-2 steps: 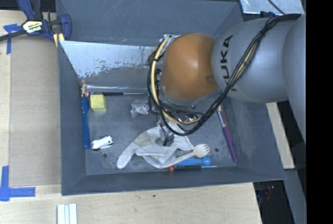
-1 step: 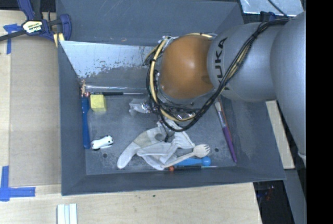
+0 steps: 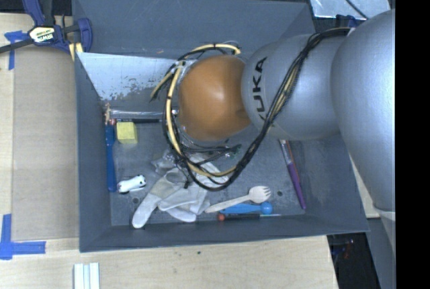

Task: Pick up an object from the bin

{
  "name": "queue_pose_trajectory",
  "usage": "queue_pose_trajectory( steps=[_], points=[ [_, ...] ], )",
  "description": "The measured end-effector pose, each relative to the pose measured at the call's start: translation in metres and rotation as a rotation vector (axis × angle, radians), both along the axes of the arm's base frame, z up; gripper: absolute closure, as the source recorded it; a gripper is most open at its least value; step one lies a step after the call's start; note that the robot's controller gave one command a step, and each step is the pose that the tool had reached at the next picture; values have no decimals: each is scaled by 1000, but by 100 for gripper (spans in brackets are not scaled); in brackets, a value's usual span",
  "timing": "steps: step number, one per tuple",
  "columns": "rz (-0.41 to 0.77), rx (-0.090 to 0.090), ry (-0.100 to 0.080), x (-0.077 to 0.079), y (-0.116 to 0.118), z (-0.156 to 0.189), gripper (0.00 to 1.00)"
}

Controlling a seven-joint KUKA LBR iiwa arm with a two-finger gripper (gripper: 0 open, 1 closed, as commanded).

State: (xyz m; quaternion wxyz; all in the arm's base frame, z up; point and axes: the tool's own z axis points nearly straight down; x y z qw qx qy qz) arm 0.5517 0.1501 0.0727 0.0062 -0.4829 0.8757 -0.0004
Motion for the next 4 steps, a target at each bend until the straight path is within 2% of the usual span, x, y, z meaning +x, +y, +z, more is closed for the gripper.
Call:
queue_pose_trajectory(
  steps=[3,4],
  points=[
    [-4,1,-3,0,0,12,100],
    [-5,-1,8,-2,-1,30,100]
  ],
)
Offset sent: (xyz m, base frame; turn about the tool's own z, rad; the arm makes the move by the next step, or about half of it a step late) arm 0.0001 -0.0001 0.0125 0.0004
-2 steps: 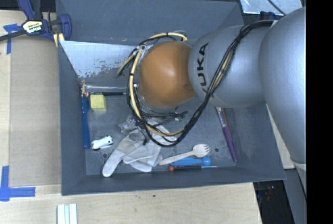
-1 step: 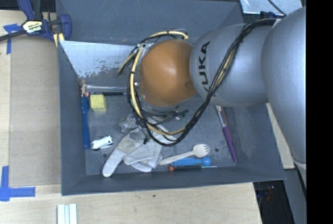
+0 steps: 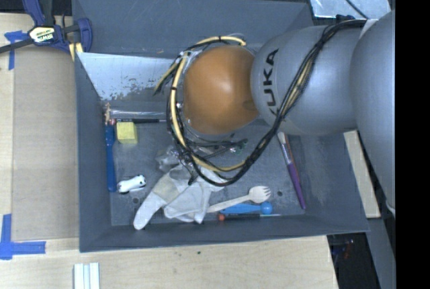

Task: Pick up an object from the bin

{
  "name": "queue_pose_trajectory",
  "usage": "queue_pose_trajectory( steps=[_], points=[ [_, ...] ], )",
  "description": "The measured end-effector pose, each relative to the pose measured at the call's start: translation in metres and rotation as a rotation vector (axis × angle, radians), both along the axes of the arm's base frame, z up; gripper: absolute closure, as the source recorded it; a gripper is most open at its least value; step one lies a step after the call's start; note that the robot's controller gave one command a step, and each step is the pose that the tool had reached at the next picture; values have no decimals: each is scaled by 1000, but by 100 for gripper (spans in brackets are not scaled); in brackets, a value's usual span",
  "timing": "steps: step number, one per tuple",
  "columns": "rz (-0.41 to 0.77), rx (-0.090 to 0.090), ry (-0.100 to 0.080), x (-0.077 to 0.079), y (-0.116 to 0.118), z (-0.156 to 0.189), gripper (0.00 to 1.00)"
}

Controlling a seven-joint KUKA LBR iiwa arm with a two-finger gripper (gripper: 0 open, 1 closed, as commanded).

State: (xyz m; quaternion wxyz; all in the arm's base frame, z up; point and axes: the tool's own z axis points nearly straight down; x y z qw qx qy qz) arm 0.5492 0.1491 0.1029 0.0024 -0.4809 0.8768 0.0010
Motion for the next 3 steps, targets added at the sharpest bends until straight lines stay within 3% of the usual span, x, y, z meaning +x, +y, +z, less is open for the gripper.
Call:
queue_pose_trajectory(
  steps=[3],
  points=[
    [-1,3,-13,3,1,83,100]
  ],
)
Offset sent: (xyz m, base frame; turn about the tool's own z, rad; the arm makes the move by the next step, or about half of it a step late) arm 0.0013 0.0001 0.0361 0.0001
